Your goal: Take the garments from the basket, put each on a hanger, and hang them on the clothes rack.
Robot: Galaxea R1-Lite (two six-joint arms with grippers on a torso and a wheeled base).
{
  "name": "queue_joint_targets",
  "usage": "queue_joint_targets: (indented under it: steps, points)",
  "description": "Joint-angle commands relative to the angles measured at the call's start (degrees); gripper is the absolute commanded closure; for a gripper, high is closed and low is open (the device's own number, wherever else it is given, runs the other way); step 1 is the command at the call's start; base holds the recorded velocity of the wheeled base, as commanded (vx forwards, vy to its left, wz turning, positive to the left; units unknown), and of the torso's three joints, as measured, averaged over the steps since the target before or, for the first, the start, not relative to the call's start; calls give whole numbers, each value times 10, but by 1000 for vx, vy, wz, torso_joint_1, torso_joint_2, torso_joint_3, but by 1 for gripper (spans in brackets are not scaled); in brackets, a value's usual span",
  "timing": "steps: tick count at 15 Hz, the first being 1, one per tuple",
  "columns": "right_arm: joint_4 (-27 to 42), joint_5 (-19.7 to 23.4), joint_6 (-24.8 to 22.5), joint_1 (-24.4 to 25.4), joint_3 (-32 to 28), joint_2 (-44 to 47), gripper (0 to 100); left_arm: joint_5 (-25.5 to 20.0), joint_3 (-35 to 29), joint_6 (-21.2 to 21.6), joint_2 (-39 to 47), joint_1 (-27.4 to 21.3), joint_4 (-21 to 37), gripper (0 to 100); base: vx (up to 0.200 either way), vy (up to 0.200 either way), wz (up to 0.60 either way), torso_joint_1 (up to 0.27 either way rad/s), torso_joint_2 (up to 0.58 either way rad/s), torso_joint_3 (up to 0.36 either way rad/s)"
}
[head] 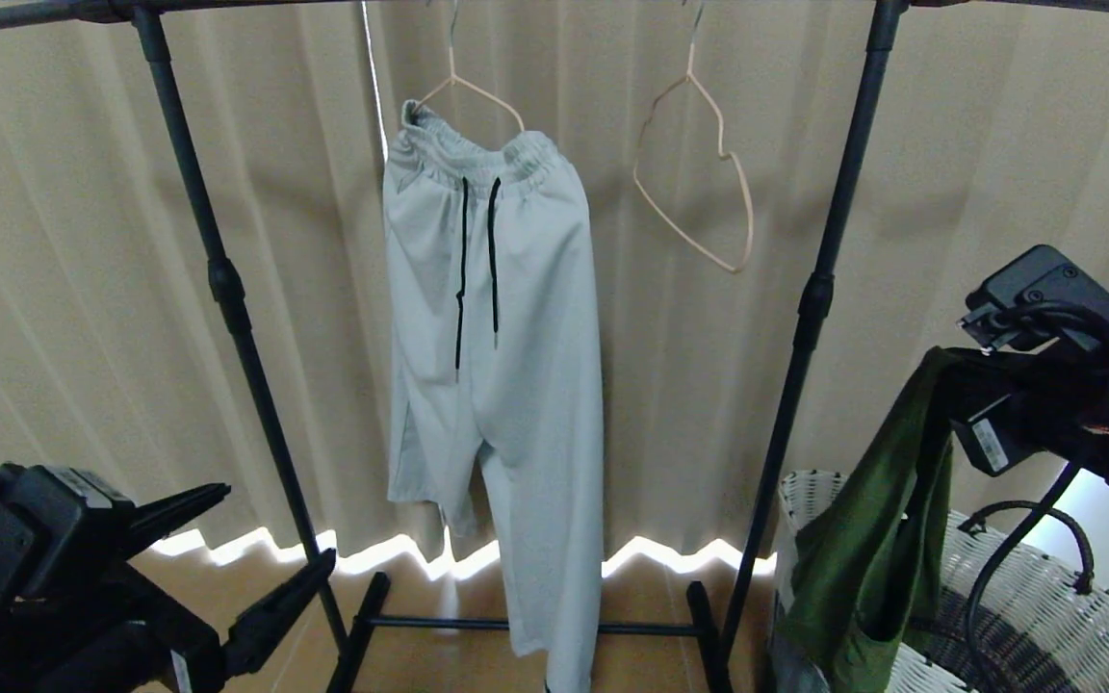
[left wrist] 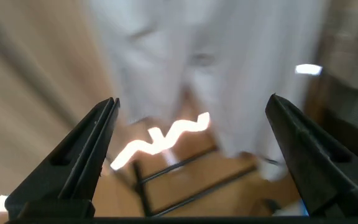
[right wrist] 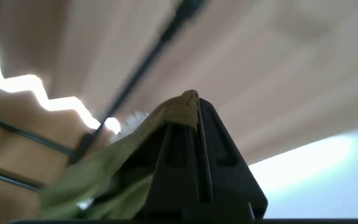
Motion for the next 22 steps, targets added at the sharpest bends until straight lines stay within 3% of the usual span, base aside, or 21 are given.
queue_joint_targets:
  steps: [1, 4, 7, 10, 13, 15, 18, 22]
  points:
    - [0, 8, 0, 40, -25, 9, 100, 1, -17, 17, -1, -76, 1, 0, 0, 0, 0, 0, 0, 0]
    - [0, 12, 1, 103, -54, 23, 100, 0, -87, 17, 69, -99, 1, 0, 0, 0, 0, 0, 0, 0]
    - [-3, 17, 5, 145, -69, 26, 100, -4, -155, -15, 151, -114, 0, 0, 0, 0, 0, 0, 0, 0]
    - [-9, 18, 45, 184, -73, 20, 100, -11, -237, -134, 234, -224, 2, 0, 0, 0, 0, 0, 0, 0]
    - [-12, 45, 76, 203, -75, 19, 100, -11, -313, -185, 322, -244, 2, 0, 0, 0, 0, 0, 0, 0]
    - [-12, 69, 76, 206, -80, 22, 100, -11, -323, -187, 356, -245, 1, 0, 0, 0, 0, 0, 0, 0]
    - [-27, 73, 81, 224, -94, 35, 100, -13, -318, -190, 375, -247, 0, 0, 0, 0, 0, 0, 0, 0]
    - [-40, 75, 85, 238, -95, 43, 100, -16, -311, -235, 372, -288, -1, 0, 0, 0, 0, 0, 0, 0]
